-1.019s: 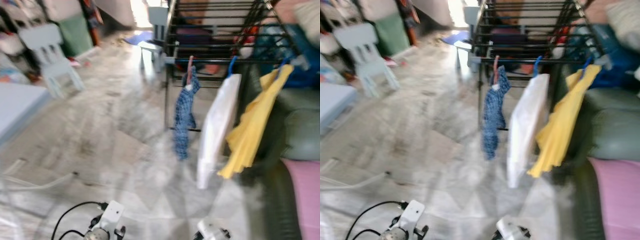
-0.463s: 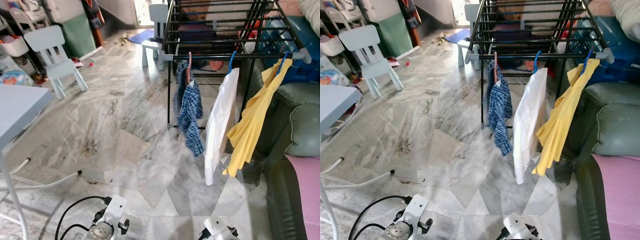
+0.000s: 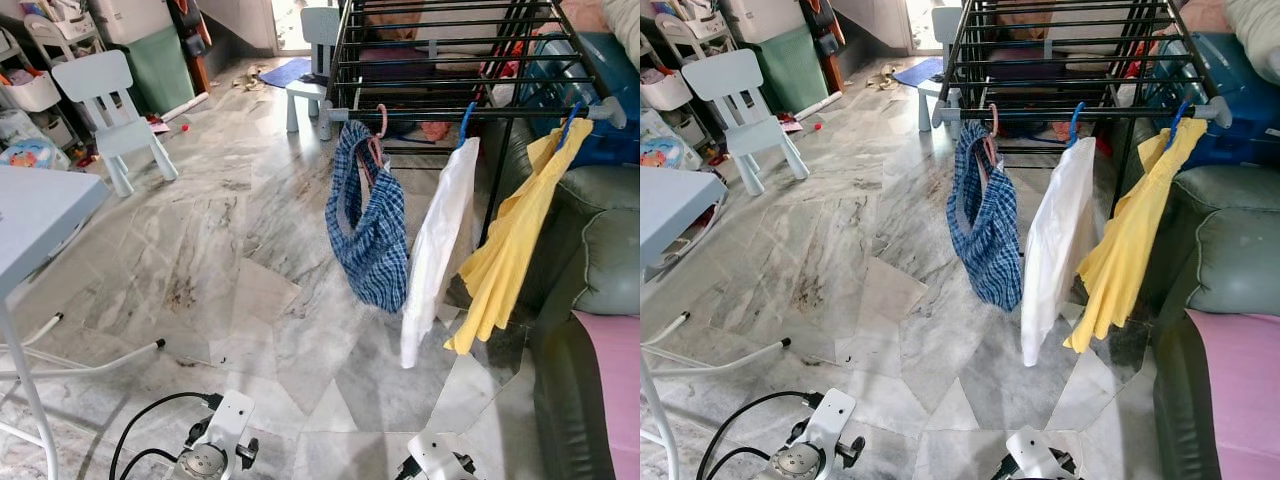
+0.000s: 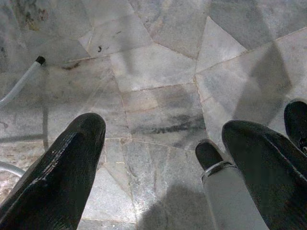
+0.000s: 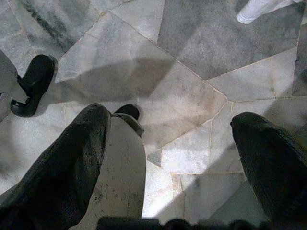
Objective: Hang hanger
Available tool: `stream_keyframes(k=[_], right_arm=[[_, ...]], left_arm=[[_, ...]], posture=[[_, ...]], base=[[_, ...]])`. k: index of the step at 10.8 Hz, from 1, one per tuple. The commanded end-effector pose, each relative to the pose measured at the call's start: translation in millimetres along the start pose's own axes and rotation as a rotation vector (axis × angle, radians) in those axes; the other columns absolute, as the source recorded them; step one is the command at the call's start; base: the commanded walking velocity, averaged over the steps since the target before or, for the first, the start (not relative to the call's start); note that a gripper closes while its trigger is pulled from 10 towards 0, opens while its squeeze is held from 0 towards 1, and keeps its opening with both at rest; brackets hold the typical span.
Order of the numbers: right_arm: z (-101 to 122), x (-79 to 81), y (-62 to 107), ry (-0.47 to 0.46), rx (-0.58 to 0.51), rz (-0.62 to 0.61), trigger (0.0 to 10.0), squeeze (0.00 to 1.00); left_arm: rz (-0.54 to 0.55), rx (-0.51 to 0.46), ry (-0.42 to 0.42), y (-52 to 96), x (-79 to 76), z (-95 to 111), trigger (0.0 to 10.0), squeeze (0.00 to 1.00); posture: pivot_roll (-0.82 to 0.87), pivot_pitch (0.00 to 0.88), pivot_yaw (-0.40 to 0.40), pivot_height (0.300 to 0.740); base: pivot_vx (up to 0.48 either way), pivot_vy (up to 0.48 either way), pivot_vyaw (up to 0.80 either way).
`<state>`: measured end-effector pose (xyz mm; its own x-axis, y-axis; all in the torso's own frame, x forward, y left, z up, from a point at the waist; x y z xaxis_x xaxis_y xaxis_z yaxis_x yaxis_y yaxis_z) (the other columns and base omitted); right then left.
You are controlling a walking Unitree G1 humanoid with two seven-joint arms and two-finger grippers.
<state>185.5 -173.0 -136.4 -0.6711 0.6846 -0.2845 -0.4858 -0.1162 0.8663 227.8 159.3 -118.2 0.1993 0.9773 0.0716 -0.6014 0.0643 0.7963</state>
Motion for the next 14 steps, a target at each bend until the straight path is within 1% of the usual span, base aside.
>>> stream_keyframes(k=[1,3,4,5,8,10,11,14], right_arm=[[-2,5.4,0.0,0.000,0.011,0.016,10.0,0.00],[-2,5.4,0.0,0.000,0.011,0.016,10.0,0.00],[2,4.1,-0.9,-0.018,0.005,0.023,10.0,0.00],[4,4.1,-1.4,-0.026,0.004,0.028,10.0,0.00],[4,3.7,-1.7,-0.041,0.004,0.025,10.0,0.00],[6,3.9,-1.8,-0.081,-0.003,0.025,10.0,0.00],[6,4.5,-2.1,-0.090,-0.004,0.026,10.0,0.00],[6,4.5,-2.0,-0.090,-0.004,0.027,10.0,0.00]], left_arm=[[0.008,0.003,0.003,0.4,5.0,0,10.0,0.00],[0.008,0.003,0.003,0.4,5.0,0,10.0,0.00],[-0.011,-0.016,0.011,-0.7,2.9,7,10.0,0.00],[-0.019,-0.023,0.010,-1.0,1.7,10,10.0,0.00],[-0.015,-0.020,0.006,-0.7,4.5,9,10.0,0.00],[-0.011,-0.016,0.008,-0.5,6.4,8,10.0,0.00],[-0.006,-0.008,0.008,0.1,9.8,6,10.0,0.00],[-0.004,0.000,0.003,0.9,12.2,3,10.0,0.00]], posture=[[-0.07,0.000,0.066,0.740],[-0.07,0.000,0.066,0.740],[-0.07,0.000,0.070,0.740],[-0.07,0.000,0.070,0.740],[-0.08,0.000,0.074,0.740],[-0.08,0.000,0.076,0.740],[-0.08,0.000,0.076,0.740],[-0.08,0.000,0.075,0.740]], base=[[0.000,0.000,0.00],[0.000,0.000,0.00],[0.000,0.000,0.00],[0.000,0.000,0.00],[0.000,0.000,0.00],[0.000,0.000,0.00],[0.000,0.000,0.00],[0.000,0.000,0.00]])
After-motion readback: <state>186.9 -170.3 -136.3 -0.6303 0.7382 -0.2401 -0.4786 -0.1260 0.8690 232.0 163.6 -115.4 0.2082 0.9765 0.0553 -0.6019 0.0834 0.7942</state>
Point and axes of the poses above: a point about 5 cm out from each wrist's last joint towards the gripper, its own y axis pointing back from the gripper into the wrist, its own z axis along the axis of the wrist's last joint, x = y × z, the point moved 5 cm from there along -y, pointing out of the wrist towards the gripper, and after that the axes turned 12 degrees about y, right-handed, at the moved point
